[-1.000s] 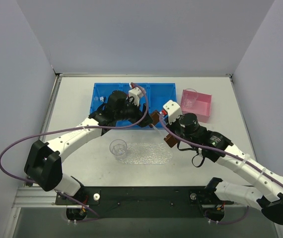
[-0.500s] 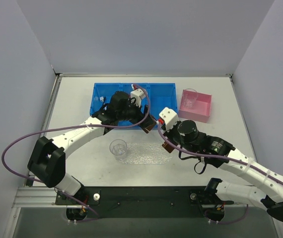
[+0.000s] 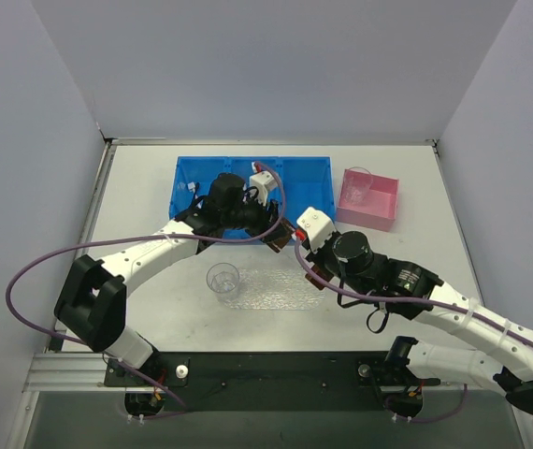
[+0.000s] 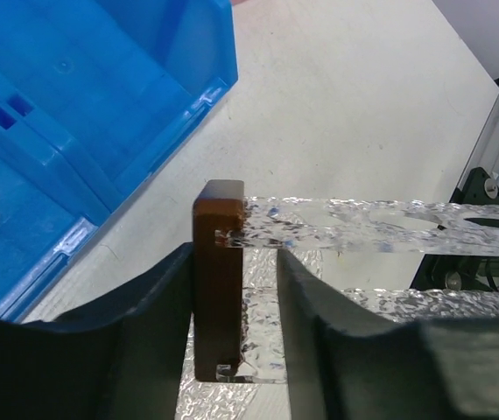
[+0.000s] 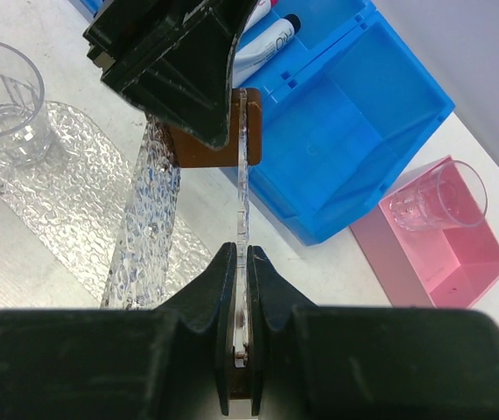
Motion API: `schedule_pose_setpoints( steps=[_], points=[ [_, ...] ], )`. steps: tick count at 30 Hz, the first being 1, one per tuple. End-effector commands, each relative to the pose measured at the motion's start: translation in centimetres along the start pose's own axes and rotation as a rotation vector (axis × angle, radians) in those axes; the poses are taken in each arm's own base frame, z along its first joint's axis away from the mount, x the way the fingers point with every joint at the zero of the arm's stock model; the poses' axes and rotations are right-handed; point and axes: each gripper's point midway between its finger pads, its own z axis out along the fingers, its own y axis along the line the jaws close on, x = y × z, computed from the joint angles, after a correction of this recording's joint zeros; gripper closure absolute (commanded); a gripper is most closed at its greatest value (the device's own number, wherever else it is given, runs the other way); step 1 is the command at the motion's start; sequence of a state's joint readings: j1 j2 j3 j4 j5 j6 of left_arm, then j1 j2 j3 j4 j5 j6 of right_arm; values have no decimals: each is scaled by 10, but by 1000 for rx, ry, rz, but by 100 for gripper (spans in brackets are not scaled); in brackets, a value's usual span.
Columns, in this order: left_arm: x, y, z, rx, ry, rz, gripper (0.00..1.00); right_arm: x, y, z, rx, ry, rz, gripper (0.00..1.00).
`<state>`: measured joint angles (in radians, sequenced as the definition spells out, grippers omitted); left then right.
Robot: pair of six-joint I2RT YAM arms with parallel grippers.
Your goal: Prepare toiletry sets of a toothbrush and toothpaste on the tray
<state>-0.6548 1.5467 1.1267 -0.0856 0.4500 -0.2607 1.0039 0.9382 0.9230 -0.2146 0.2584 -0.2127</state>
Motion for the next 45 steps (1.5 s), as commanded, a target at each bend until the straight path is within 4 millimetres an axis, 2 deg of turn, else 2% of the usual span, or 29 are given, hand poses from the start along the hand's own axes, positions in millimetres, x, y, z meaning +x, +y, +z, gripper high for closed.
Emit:
schedule_pose_setpoints(
  steps=[1,2,3,7,8,10,12,13,14,16,17,18,19,20,22,23,24,26,27,29,30,31,32,33,35,37,40,45],
  points=[
    [-1,-14,3,88,-1,29,56,-29,-16,-11,60,-98,27,100],
    [-1,-16,4,95,1,29,61,-28,-16,-11,66,-94,27,100],
    [-1,-17,3,101,3,27,73,-27,-17,-10,69,-90,28,100],
    [-4,-18,0,97,-14,52,100,-20,-19,-10,89,-70,45,100],
    [-2,-16,0,90,-15,55,100,-18,-18,-10,88,-64,53,100],
    [-11,-16,-6,71,-55,84,100,-11,-16,-11,85,-43,76,100],
    [-19,-12,-9,35,-107,106,100,-7,-15,-11,90,-29,102,84],
    [-31,-16,-17,24,-163,132,100,-3,-16,-12,100,-20,132,77],
    [-32,-10,-19,-16,-183,138,100,-1,-16,-12,105,-16,152,66],
    [-49,-15,-32,-42,-267,179,100,1,-18,-16,132,-15,222,57],
    [-55,-14,-37,-61,-296,187,100,-2,-21,-18,144,-24,267,47],
    [-54,-7,-41,-106,-316,189,100,-4,-23,-21,149,-34,300,43],
    [-65,-11,-51,-120,-370,213,100,-5,-23,-23,148,-33,332,37],
    [-69,-5,-55,-169,-398,214,100,-13,-24,-27,146,-52,393,34],
    [-75,-6,-67,-206,-449,257,100,-15,-28,-30,154,-42,457,30],
    [-77,-7,-70,-244,-469,272,100,-24,-28,-33,139,-54,529,30],
    [-84,-11,-78,-259,-505,296,100,-18,-33,-34,160,-24,566,30],
    [-86,-8,-85,-338,-530,362,100,-15,-37,-35,169,2,664,30],
    [-90,-18,-91,-349,-559,431,100,-10,-48,-38,206,19,758,30],
    [-86,-11,-97,-427,-576,476,100,-7,-53,-41,210,20,856,30],
    [-92,-23,-103,-424,-627,501,100,-6,-50,-43,191,10,931,30],
    [-92,-23,-106,-453,-637,548,100,-4,-54,-43,202,7,964,30],
    [-83,-17,-106,-492,-630,566,100,-4,-53,-43,195,6,982,31],
    [-87,-27,-110,-495,-657,612,100,-3,-49,-42,182,18,1018,31],
    [-82,-29,-111,-530,-660,650,100,0,-44,-38,169,40,1040,33],
    [-83,-42,-113,-535,-689,710,100,6,-35,-33,152,85,1075,34],
    [-82,-46,-119,-571,-720,743,100,16,-26,-29,135,137,1114,36],
    [-80,-48,-130,-582,-767,732,100,47,-12,-22,152,232,1175,37]
  ],
)
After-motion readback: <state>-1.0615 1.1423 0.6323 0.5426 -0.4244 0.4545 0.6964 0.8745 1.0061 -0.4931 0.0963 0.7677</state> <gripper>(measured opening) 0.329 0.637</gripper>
